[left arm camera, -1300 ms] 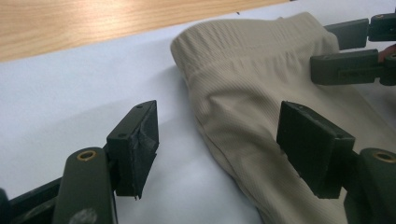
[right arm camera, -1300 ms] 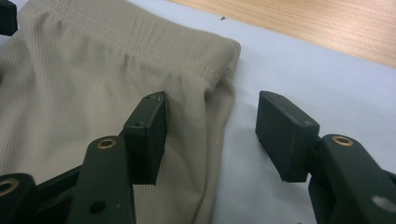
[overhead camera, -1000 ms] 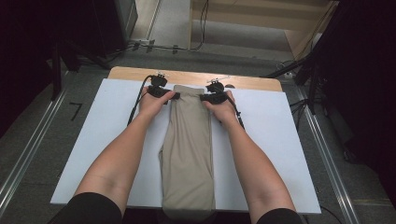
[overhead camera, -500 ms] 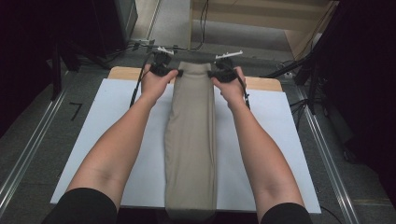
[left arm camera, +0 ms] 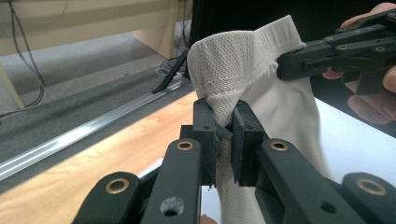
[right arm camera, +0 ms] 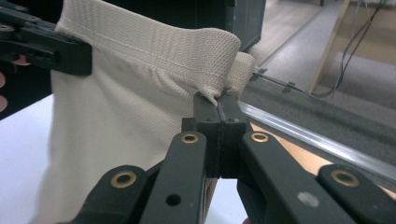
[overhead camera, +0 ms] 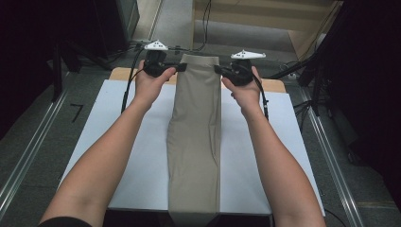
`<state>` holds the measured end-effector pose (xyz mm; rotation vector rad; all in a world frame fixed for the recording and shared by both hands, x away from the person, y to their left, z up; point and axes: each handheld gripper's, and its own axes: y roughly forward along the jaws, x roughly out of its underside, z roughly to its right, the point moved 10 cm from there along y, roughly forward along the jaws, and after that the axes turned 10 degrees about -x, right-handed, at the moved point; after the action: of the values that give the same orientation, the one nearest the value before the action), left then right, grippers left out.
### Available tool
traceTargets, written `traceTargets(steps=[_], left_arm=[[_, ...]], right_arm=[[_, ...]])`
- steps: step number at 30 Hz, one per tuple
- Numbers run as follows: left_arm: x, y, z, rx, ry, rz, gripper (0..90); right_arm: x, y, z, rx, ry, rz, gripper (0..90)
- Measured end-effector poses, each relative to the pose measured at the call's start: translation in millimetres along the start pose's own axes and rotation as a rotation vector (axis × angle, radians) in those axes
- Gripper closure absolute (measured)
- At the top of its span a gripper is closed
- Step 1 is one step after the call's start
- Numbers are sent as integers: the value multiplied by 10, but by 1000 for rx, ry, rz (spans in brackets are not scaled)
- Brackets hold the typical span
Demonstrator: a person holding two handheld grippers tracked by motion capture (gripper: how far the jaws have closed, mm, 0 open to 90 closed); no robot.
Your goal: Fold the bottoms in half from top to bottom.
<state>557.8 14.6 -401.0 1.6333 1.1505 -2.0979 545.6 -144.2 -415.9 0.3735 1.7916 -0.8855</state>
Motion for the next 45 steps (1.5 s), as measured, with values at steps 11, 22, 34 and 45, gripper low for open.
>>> traceTargets(steps=[11, 22, 34, 45], left_arm=[[486, -612, 524, 78, 59, 49, 829], [1201, -1069, 1173, 147, 150, 19, 828], [1982, -1447, 1596, 177, 128, -30, 829], [2379, -1791, 1923, 222, 157, -95, 829]], right_arm=[[450, -508, -712, -92, -133, 48, 877], [1248, -937, -1309, -103, -136, 45, 876], [1980, -1116, -1836, -137, -171, -28, 876], [2351, -1337, -2249, -163, -225, -50, 875]])
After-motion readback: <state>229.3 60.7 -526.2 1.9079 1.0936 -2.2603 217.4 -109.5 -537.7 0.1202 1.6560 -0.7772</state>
